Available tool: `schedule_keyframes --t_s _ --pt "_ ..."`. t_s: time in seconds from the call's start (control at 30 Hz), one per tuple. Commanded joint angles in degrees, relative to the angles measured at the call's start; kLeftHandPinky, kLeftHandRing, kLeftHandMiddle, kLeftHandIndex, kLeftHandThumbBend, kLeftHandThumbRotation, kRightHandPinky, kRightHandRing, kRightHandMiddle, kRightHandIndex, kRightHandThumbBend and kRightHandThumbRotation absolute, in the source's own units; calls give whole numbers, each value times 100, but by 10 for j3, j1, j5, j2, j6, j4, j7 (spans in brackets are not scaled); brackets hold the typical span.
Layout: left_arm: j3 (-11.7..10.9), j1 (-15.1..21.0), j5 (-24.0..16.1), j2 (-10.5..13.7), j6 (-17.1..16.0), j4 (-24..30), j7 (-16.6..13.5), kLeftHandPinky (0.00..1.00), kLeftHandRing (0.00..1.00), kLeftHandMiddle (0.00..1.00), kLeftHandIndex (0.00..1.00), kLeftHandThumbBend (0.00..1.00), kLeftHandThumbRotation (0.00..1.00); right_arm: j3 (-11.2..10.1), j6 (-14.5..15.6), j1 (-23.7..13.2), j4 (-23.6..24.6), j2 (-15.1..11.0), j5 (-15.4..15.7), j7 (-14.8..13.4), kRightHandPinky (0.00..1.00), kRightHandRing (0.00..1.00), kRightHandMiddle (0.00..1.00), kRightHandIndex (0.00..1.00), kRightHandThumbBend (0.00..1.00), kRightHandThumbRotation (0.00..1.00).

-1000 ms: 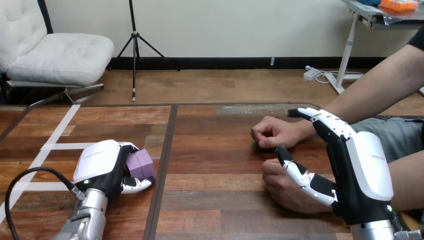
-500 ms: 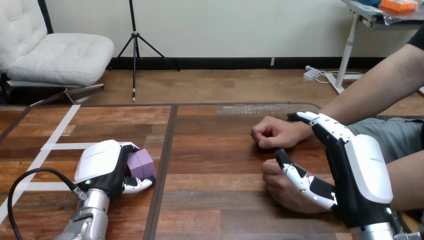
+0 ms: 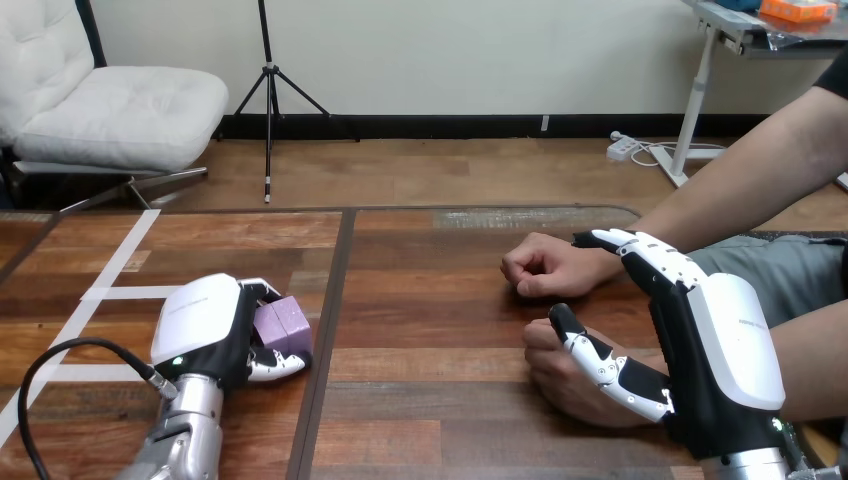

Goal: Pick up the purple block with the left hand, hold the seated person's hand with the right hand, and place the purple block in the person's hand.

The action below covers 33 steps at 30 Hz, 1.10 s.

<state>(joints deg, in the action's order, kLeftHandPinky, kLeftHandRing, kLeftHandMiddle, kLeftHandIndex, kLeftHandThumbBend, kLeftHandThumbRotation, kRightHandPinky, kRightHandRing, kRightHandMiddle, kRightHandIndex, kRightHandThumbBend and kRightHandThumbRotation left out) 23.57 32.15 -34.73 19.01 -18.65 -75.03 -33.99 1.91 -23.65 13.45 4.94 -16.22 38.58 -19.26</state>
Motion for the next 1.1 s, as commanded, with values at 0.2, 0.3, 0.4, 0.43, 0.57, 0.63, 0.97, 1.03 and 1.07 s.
schedule_keyframes --t_s 0.2,0.3,0.4,0.43,0.57,0.63,0.97,1.03,1.07 --pt "5 4 0 -27 -2 -8 2 39 45 51 49 55 1 -11 1 -15 35 -10 1 -1 84 85 81 76 44 49" --pt "5 3 0 -27 -5 -8 -1 39 45 51 49 55 0 -12 2 -14 35 -10 1 -1 84 85 81 76 44 49" --pt "4 2 1 -27 -6 -8 -2 39 45 51 49 55 0 -12 2 -14 35 -11 2 -1 84 85 81 76 44 49" --pt "2 2 3 -27 -6 -8 0 39 45 51 48 55 0 -12 1 -14 34 -11 1 -1 84 85 81 76 44 49" --pt "-2 1 8 -29 -4 -8 7 39 45 51 48 55 0 -12 1 -13 35 -11 -1 0 84 85 81 76 44 48" --pt "-2 1 8 -29 -5 -8 6 39 46 52 49 55 0 -11 2 -14 35 -10 -1 0 84 85 81 76 44 48" --pt "-5 -2 7 -30 -9 -7 4 40 46 52 49 55 0 -11 4 -16 34 -11 1 1 84 84 81 76 44 49" --pt "-6 -2 7 -31 -9 -7 5 40 46 52 49 55 0 -11 3 -16 33 -11 1 1 84 84 81 76 44 49" --pt "-6 -2 7 -31 -8 -7 6 40 46 52 49 55 0 -11 3 -16 33 -11 1 1 84 84 80 76 44 50"
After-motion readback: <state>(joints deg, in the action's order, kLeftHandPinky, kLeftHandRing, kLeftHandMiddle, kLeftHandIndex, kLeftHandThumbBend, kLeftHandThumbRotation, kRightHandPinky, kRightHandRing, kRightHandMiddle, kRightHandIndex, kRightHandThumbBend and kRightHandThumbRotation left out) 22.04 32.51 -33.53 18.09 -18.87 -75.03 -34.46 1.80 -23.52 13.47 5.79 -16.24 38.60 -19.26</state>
